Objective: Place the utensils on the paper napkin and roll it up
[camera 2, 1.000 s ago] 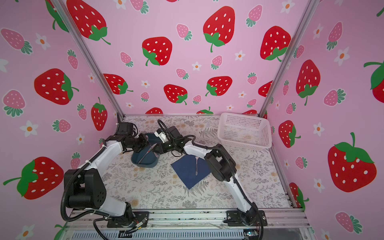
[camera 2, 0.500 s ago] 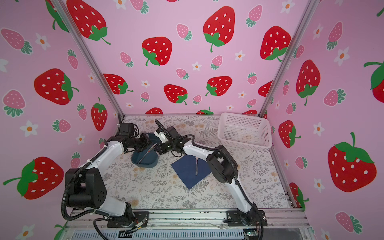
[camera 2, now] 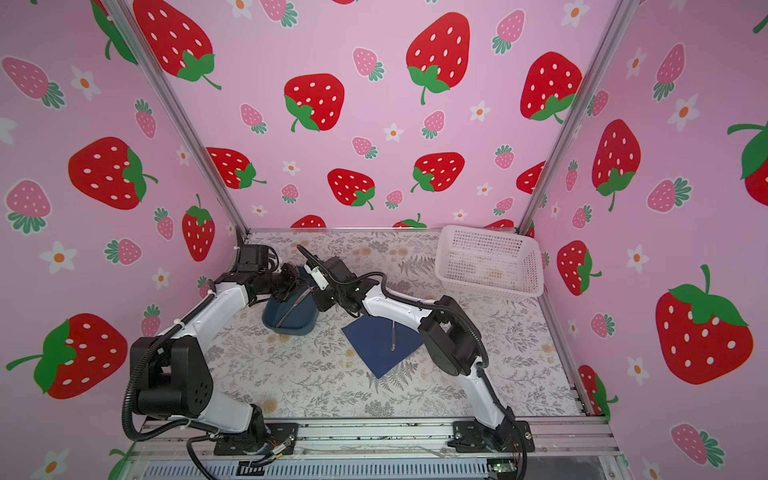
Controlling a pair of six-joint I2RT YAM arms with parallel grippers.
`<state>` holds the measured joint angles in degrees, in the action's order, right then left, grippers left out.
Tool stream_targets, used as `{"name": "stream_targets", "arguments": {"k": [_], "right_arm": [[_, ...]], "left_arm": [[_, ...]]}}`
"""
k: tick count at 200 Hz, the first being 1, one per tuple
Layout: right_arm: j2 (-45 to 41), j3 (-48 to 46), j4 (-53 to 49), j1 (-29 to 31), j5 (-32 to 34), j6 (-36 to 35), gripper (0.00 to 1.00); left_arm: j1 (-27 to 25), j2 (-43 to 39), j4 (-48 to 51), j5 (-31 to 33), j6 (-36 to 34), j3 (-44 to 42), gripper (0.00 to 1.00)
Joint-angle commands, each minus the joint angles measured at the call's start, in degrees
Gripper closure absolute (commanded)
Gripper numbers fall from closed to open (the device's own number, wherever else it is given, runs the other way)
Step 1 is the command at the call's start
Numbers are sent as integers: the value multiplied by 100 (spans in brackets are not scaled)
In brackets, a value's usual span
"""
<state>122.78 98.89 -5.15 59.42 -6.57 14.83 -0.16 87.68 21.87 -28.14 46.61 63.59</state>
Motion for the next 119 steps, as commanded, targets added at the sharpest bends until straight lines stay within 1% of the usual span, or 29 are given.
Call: {"name": "stream_targets", "arguments": {"k": [1,33,50,89,119], "right_arm": [[-273,-85,119,130,483,-408,100],[-350,-163,184,189,571,-516,100],[-416,-272,302,195,556,-516,100],[-457,-427,498,193,551,-429,100],[-508,-508,564,194,512,-427,99]], "left_arm": [[-8,-76,-147,-90,199,22,91],[-14,-104,-192,-113,193,3,91],[-25,-99,-192,-173,169,9,89],[-37,-161,-225,-95,176,-58,84],[-71,-146,-253,-143,140,-37,84]]}}
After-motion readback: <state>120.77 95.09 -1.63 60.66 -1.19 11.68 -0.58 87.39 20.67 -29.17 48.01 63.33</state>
